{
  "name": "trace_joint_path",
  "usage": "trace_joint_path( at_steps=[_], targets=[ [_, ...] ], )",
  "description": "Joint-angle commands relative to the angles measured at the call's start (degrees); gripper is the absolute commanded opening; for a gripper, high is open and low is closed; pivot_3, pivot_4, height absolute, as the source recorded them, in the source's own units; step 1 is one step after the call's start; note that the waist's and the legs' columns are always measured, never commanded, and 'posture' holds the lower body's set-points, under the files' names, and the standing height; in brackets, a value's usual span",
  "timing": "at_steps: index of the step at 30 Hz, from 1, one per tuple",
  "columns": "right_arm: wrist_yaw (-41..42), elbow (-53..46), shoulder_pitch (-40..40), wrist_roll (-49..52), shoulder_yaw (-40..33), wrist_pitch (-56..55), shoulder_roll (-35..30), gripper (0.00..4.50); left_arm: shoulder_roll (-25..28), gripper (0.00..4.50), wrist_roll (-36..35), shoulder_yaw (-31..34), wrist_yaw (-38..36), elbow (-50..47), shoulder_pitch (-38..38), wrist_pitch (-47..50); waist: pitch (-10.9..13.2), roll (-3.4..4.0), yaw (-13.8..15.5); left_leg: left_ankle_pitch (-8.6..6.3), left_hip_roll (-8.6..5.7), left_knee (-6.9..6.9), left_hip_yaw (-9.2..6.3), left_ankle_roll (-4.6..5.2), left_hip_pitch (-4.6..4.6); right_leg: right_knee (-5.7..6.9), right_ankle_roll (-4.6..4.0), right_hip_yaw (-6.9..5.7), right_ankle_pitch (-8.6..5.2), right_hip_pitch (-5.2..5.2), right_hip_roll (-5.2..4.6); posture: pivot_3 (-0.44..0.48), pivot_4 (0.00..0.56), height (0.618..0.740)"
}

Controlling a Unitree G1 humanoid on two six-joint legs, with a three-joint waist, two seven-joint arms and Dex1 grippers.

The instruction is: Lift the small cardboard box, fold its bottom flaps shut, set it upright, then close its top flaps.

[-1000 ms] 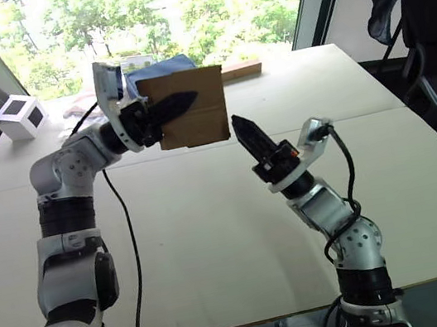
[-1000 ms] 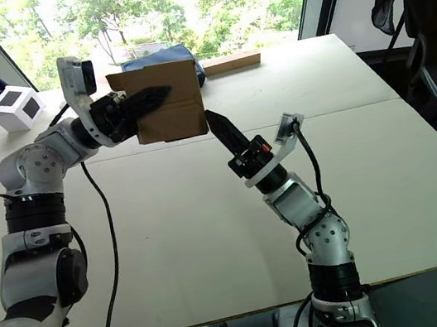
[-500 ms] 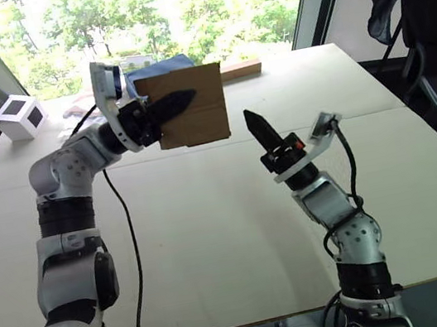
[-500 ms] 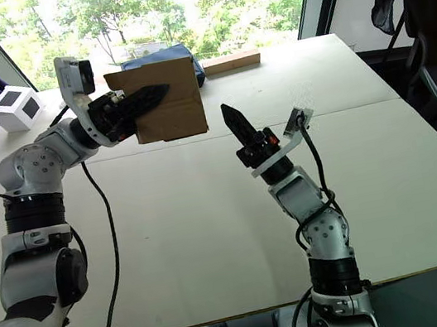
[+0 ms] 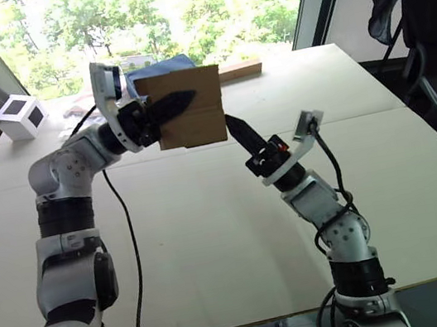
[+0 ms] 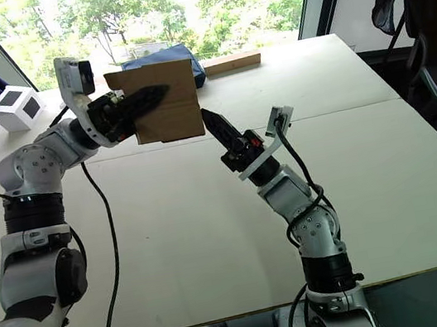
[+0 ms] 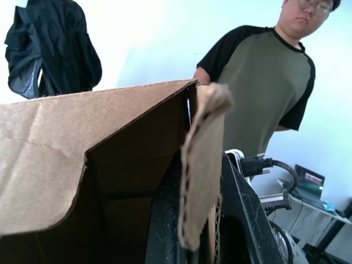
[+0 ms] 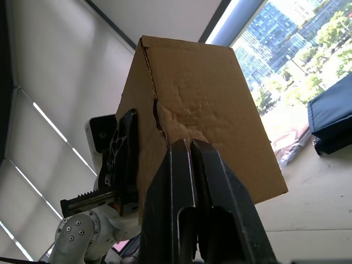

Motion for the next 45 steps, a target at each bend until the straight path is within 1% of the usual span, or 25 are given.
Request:
trace_joint_path(
  at_steps=[1,4,5,7,9,10,12,13,14,16,19,22,26,29,30,31,33,34,35,36,37,38,41,44,45],
  targets=[
    [-0.2,-9.0,3.7,2.9,-4.4,3.7,-8.1,0.06,5.6,0.00,5.2,-7.5,-4.9,-4.1,-3.1,0.8,0.0,0.00,0.2,0.00,-0.01,0.00,0.00,0.00,0.00,-0.01,0.00,0.00,0.00,0.01,0.00,0.000,0.150,0.740],
    [3.1,-16.7,9.0,2.0,-5.8,8.9,-20.9,0.06,10.4,0.00,10.1,-15.9,-10.6,-4.0,-8.6,2.5,0.0,-0.02,0.5,-0.01,-0.06,0.03,0.00,0.01,-0.04,-0.03,0.00,0.00,0.00,0.03,-0.05,0.000,0.150,0.740],
    [4.9,-19.1,10.3,0.2,-5.8,9.6,-25.6,0.06,11.3,0.00,11.8,-18.3,-11.8,-3.4,-10.4,2.6,0.0,-0.02,0.4,-0.02,-0.08,0.05,0.00,0.03,-0.05,-0.03,0.00,-0.02,0.00,0.04,-0.05,0.000,0.150,0.740],
    [8.8,-22.7,11.9,-7.2,-4.9,9.0,-35.9,0.06,11.7,0.00,16.5,-23.3,-12.8,-1.8,-14.1,1.3,0.0,0.01,0.3,-0.04,-0.07,0.05,0.01,0.07,-0.03,-0.09,0.01,-0.03,-0.01,0.09,-0.01,0.000,0.150,0.740],
    [11.4,-24.6,12.8,-12.8,-4.1,7.9,-43.2,0.06,11.4,0.00,20.6,-27.9,-13.6,-0.8,-16.6,0.5,0.0,0.01,0.2,-0.06,-0.07,0.09,0.04,0.11,0.03,-0.15,0.12,-0.05,-0.08,0.22,0.03,0.000,0.150,0.740],
    [13.2,-25.9,13.8,-15.1,-4.0,7.6,-46.9,0.06,10.6,0.00,23.3,-31.6,-13.6,-0.3,-18.2,1.6,0.0,0.03,0.1,-0.09,-0.07,0.09,0.05,0.16,0.13,-0.20,0.26,-0.06,-0.18,0.37,0.05,0.000,0.150,0.740],
    [16.2,-28.6,15.6,-18.2,-3.6,7.4,-52.7,0.06,9.2,0.00,28.5,-38.3,-14.0,0.1,-20.3,1.9,0.0,0.02,0.2,-0.14,-0.06,0.08,0.03,0.25,0.24,-0.19,0.29,-0.08,-0.28,0.52,0.07,0.000,0.150,0.740],
    [17.3,-30.1,16.5,-18.9,-3.1,7.7,-54.5,0.06,9.1,0.00,30.9,-41.1,-15.4,-0.7,-20.0,-0.9,0.0,0.01,0.3,-0.17,-0.05,0.10,0.02,0.30,0.24,-0.20,0.29,-0.09,-0.30,0.54,0.07,0.000,0.150,0.740],
    [18.2,-31.6,17.5,-19.5,-2.4,7.9,-56.0,0.06,8.8,0.00,32.9,-43.6,-16.7,-1.6,-19.5,-3.9,0.0,0.01,0.2,-0.19,-0.04,0.13,-0.01,0.33,0.20,-0.20,0.29,-0.11,-0.31,0.54,0.07,0.000,0.150,0.740],
    [19.1,-33.7,19.1,-21.3,-0.4,8.4,-58.0,0.06,7.0,0.00,35.4,-46.8,-17.5,-2.2,-18.8,-6.2,0.1,-0.06,0.1,-0.21,0.02,0.15,-0.01,0.37,0.17,-0.21,0.30,-0.09,-0.31,0.52,0.05,0.000,0.150,0.740],
    [18.1,-35.7,20.4,-24.4,2.5,10.0,-59.4,0.06,4.6,0.00,38.4,-50.1,-17.5,-4.0,-18.2,-5.3,0.1,-0.10,0.4,-0.22,0.01,0.28,-0.03,0.38,0.06,-0.21,0.30,-0.09,-0.31,0.49,-0.02,0.000,0.150,0.740],
    [14.7,-36.8,19.7,-26.4,5.5,11.5,-56.8,0.06,4.4,0.00,40.7,-53.6,-18.6,-9.2,-17.8,-1.9,0.1,-0.15,0.4,-0.22,-0.02,0.37,-0.03,0.38,0.04,-0.21,0.30,-0.07,-0.31,0.53,-0.06,0.000,0.150,0.740],
    [12.5,-37.9,20.1,-29.3,8.5,12.4,-55.0,0.06,3.8,0.00,41.9,-54.8,-17.9,-13.1,-17.5,2.1,0.1,-0.16,0.5,-0.23,-0.01,0.37,-0.08,0.40,0.03,-0.20,0.30,-0.07,-0.31,0.52,-0.05,0.000,0.150,0.740],
    [11.6,-37.1,20.8,-30.8,8.8,12.7,-54.0,0.06,4.0,0.00,41.4,-55.8,-19.1,-15.8,-17.2,6.1,0.1,-0.16,0.5,-0.23,-0.02,0.37,-0.08,0.40,0.03,-0.20,0.30,-0.08,-0.31,0.53,-0.05,0.000,0.150,0.740],
    [11.6,-36.7,20.9,-31.3,8.6,12.7,-53.9,0.00,4.0,0.54,41.3,-55.9,-19.2,-16.3,-17.1,6.8,0.1,-0.15,0.5,-0.23,-0.02,0.37,-0.08,0.40,0.04,-0.19,0.30,-0.09,-0.31,0.53,-0.04,0.000,0.150,0.740],
    [11.6,-36.1,20.9,-31.8,8.4,12.6,-53.9,0.00,3.9,0.72,41.3,-55.9,-19.0,-16.5,-16.9,7.2,0.1,-0.15,0.5,-0.23,-0.02,0.37,-0.09,0.40,0.04,-0.19,0.30,-0.09,-0.31,0.54,-0.05,0.000,0.150,0.740],
    [12.1,-35.2,21.3,-32.7,8.1,12.1,-54.0,0.00,3.3,1.44,41.0,-55.6,-18.3,-16.8,-16.9,8.3,0.1,-0.15,0.4,-0.23,-0.02,0.38,-0.09,0.40,0.05,-0.19,0.30,-0.09,-0.31,0.55,-0.04,0.000,0.150,0.740],
    [12.5,-34.5,21.5,-33.2,8.0,11.7,-54.1,0.00,2.9,1.95,40.5,-55.2,-18.2,-17.2,-17.0,9.5,0.1,-0.15,0.5,-0.23,-0.02,0.38,-0.09,0.40,0.05,-0.19,0.30,-0.09,-0.31,0.55,-0.04,0.000,0.150,0.740],
    [12.9,-34.1,21.7,-33.6,8.0,11.3,-54.1,0.00,2.7,2.26,40.1,-55.0,-18.1,-17.3,-17.1,10.4,0.1,-0.15,0.5,-0.23,-0.02,0.38,-0.09,0.40,0.05,-0.18,0.31,-0.09,-0.31,0.55,-0.04,0.000,0.150,0.740],
    [13.4,-33.6,21.5,-33.7,7.9,11.0,-54.1,0.00,3.0,2.77,39.2,-54.2,-18.7,-17.7,-17.6,11.0,0.1,-0.15,0.5,-0.23,-0.02,0.38,-0.10,0.40,0.05,-0.18,0.31,-0.10,-0.31,0.55,-0.03,0.000,0.150,0.740],
    [13.8,-33.3,21.4,-33.7,7.8,10.9,-54.0,0.00,3.3,2.96,38.7,-53.7,-19.1,-18.0,-17.9,11.4,0.1,-0.15,0.4,-0.23,-0.03,0.38,-0.09,0.40,0.05,-0.18,0.31,-0.10,-0.31,0.56,-0.03,0.000,0.150,0.740],
    [14.1,-33.0,21.1,-33.5,7.5,10.8,-53.7,0.00,3.6,3.49,37.7,-52.9,-19.8,-17.9,-18.6,12.1,0.1,-0.15,0.4,-0.23,-0.03,0.38,-0.09,0.40,0.05,-0.18,0.31,-0.10,-0.31,0.55,-0.03,0.000,0.150,0.740],
    [15.1,-32.3,19.7,-29.1,4.4,11.5,-50.9,0.00,3.8,3.49,33.1,-45.8,-21.5,-12.9,-23.3,14.1,0.2,-0.20,0.4,-0.23,-0.01,0.38,-0.12,0.40,0.05,-0.17,0.30,-0.11,-0.31,0.54,-0.01,0.000,0.150,0.740],
    [15.3,-31.3,18.5,-23.4,0.5,12.4,-47.2,0.00,4.8,3.49,29.4,-38.3,-21.1,-6.7,-26.8,15.1,0.2,-0.19,0.4,-0.23,0.00,0.40,-0.13,0.40,0.05,-0.17,0.31,-0.14,-0.31,0.53,-0.01,0.000,0.150,0.740],
    [15.4,-30.3,18.1,-22.0,-0.6,12.4,-45.9,0.00,5.1,3.49,27.9,-33.6,-19.3,-4.3,-27.0,15.1,0.2,-0.17,0.3,-0.24,0.00,0.40,-0.13,0.42,0.05,-0.17,0.31,-0.15,-0.31,0.53,0.00,0.000,0.150,0.740]
  ],
)
